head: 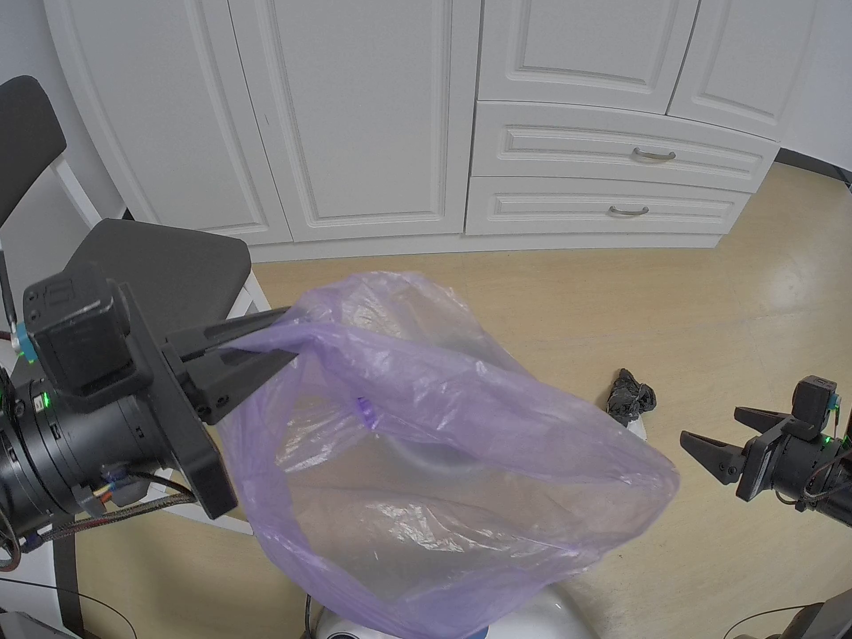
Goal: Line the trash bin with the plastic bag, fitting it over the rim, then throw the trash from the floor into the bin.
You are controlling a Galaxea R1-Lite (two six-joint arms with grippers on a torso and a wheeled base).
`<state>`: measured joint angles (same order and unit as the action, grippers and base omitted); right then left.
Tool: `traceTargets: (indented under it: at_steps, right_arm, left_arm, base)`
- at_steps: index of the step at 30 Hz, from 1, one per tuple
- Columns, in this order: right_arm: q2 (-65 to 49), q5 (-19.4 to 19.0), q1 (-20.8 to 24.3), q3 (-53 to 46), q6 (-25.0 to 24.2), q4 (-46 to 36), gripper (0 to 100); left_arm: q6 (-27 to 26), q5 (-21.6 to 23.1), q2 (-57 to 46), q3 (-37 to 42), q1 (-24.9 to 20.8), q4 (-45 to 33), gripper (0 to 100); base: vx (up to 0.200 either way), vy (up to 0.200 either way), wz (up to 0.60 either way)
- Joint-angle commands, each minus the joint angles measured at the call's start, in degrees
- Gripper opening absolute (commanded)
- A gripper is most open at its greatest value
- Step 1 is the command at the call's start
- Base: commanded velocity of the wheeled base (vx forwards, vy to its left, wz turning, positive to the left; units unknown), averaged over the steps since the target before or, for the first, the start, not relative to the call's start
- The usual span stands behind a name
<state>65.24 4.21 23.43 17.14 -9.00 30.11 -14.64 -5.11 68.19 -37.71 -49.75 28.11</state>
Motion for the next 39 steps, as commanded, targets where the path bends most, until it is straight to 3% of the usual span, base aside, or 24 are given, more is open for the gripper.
traceTargets:
  at_steps: [1,15,32,39]
  right_arm:
    - [1.1,-0.1,0.7,0.4,-2.0,0.1,100]
    - [-3.3,-1.4,0.7,0.9,-2.5,0.1,100]
    - [-4.2,-2.4,0.9,1.2,-4.0,-1.2,100]
    - [-2.3,-4.2,6.0,-1.6,-3.0,-1.1,100]
  left_arm:
    - [-0.1,-0.2,-0.1,-1.7,-2.1,-0.1,0]
    - [0.1,-0.3,1.2,-2.8,-2.5,-0.6,0]
    - [0.3,-0.7,10.9,-9.2,5.0,-0.2,0]
    - [2.1,-1.4,13.7,-16.3,5.1,-0.3,0]
  base:
    - [0.0,0.0,0.0]
    - [0.0,0.0,0.0]
    - [0.0,0.0,0.0]
    - [0.0,0.0,0.0]
